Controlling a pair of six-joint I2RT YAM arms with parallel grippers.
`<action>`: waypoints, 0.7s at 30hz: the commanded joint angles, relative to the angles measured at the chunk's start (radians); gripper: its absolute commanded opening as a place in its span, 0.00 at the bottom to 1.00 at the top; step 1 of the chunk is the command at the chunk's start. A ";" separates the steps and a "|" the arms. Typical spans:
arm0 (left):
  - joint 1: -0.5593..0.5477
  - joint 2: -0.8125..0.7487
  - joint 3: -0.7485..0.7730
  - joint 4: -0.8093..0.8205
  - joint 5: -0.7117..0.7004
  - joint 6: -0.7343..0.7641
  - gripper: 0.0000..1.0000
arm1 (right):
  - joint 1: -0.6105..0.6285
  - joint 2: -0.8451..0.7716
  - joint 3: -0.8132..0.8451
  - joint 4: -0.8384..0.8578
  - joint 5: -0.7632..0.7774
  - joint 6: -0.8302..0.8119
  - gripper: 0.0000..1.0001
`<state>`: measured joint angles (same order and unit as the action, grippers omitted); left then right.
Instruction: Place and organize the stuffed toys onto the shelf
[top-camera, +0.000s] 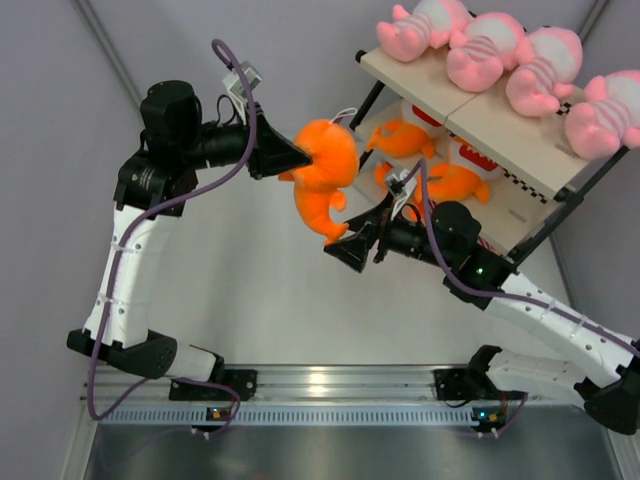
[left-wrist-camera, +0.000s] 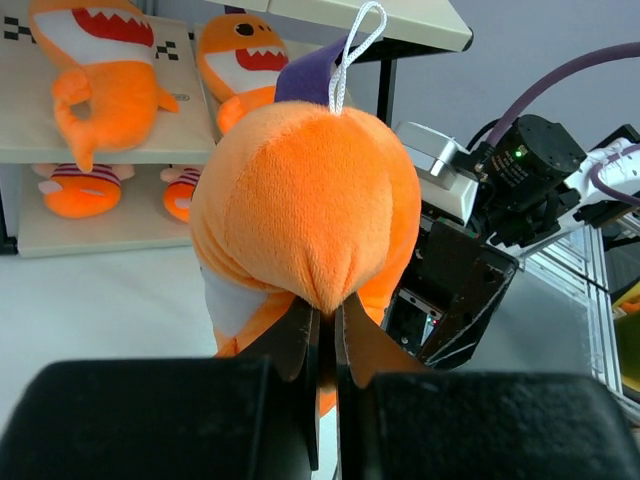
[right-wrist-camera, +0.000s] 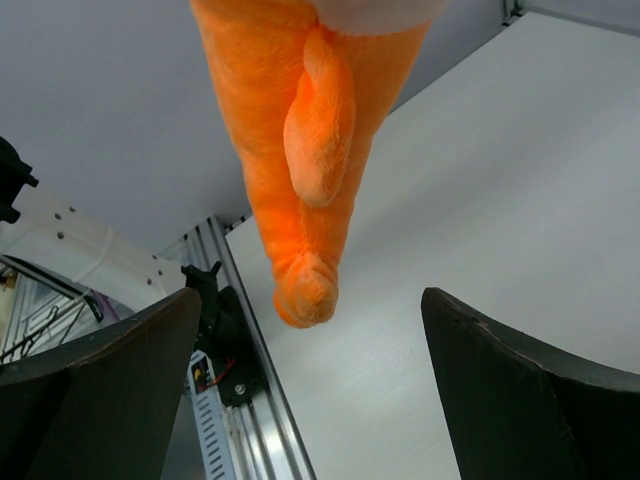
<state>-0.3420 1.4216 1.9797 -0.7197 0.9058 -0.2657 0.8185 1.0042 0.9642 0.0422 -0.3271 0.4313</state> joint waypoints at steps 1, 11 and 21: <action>0.003 -0.024 0.041 0.023 0.056 -0.015 0.00 | 0.024 -0.004 0.045 0.110 0.077 -0.017 0.92; 0.003 -0.013 0.067 0.022 0.087 -0.024 0.00 | 0.031 0.125 0.016 0.320 0.045 0.075 0.50; 0.006 -0.049 -0.048 0.008 -0.065 0.069 0.76 | 0.030 -0.096 0.071 -0.101 0.351 -0.102 0.00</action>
<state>-0.3412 1.4025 1.9606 -0.7124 0.9100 -0.2352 0.8425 0.9802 0.9413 0.1181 -0.1120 0.4438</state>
